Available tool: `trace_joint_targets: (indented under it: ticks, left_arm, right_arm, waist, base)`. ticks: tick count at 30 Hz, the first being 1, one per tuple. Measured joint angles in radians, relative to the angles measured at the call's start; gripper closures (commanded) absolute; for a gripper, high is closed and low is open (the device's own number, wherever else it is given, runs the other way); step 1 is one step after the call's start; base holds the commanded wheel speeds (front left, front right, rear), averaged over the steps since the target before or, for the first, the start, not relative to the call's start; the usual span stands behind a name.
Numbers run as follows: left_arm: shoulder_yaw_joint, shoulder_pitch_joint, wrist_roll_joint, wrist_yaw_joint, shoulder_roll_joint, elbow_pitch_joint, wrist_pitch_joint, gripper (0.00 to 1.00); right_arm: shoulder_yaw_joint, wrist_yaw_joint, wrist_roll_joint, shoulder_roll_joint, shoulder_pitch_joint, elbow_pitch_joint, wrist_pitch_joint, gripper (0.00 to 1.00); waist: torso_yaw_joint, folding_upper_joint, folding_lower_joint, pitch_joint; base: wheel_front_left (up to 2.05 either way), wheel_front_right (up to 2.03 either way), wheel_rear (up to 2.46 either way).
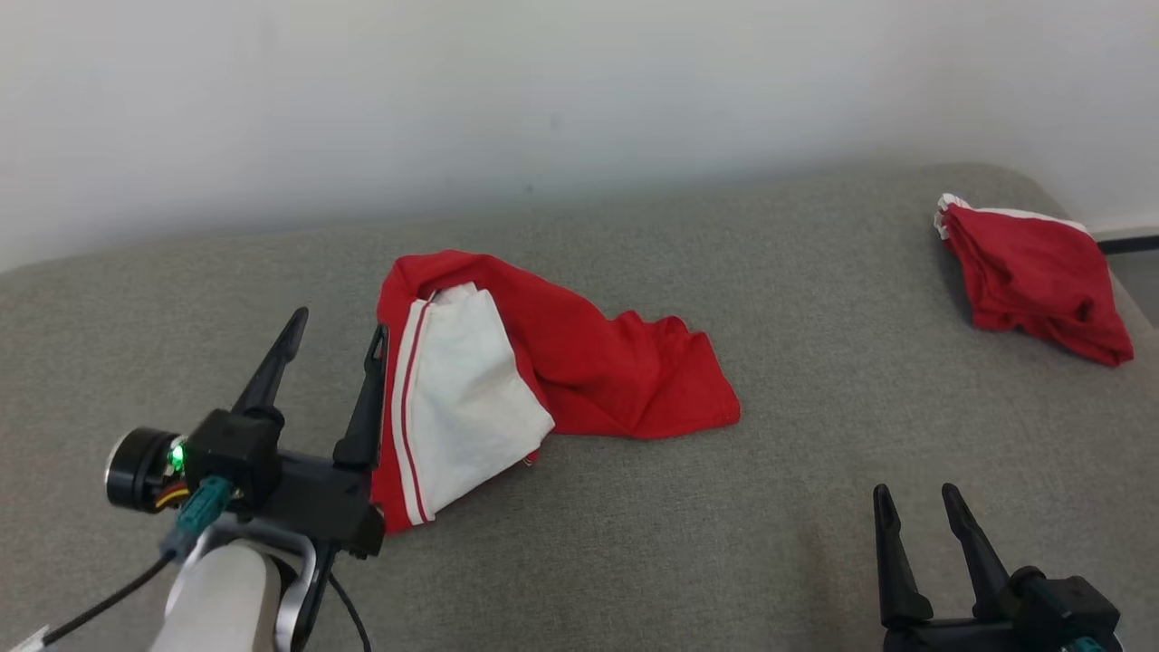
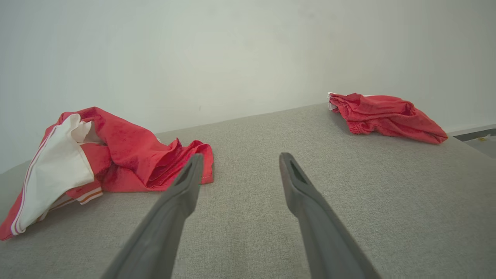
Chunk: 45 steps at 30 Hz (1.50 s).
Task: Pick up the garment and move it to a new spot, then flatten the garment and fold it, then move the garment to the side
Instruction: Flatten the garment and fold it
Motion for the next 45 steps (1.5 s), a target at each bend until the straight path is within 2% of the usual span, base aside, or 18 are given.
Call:
trace_joint_targets:
  ticks: [6, 17, 37, 44, 45]
  left_arm:
    - [-0.063, -0.091, -0.015, -0.001, 0.012, 0.065, 0.017, 0.00]
    - [-0.214, -0.134, -0.039, -0.002, 0.026, 0.231, 0.080, 0.00]
    - [-0.345, -0.111, -0.016, -0.002, 0.049, 0.330, 0.207, 0.00]
    - [-0.352, -0.160, -0.016, -0.002, 0.051, 0.398, 0.203, 0.00]
    - [-0.350, -0.168, -0.016, 0.002, 0.051, 0.406, 0.199, 0.15]
  right_arm:
    - [0.000, 0.000, 0.019, 0.000, -0.029, 0.023, -0.018, 0.00]
    - [0.001, 0.000, 0.024, 0.000, -0.071, 0.047, -0.035, 0.00]
    - [-0.001, 0.000, 0.037, 0.000, -0.077, 0.057, -0.041, 0.00]
    - [0.002, 0.000, 0.037, 0.000, -0.087, 0.052, -0.041, 0.00]
    - [0.002, 0.000, 0.036, 0.000, -0.087, 0.052, -0.041, 0.00]
  waist:
    - [-0.048, 0.0000, 0.0001, 0.062]
    - [-0.109, 0.0000, 0.0001, 0.140]
    - [-0.121, 0.0000, -0.0001, 0.156]
    - [-0.131, 0.0000, -0.0001, 0.160]
    - [-0.133, 0.0000, -0.0001, 0.159]
  base:
    - [0.00, 0.00, 0.00]
    - [0.00, 0.00, 0.00]
    - [0.00, 0.00, 0.00]
    - [0.00, 0.00, 0.00]
    - [0.00, 0.00, 0.00]
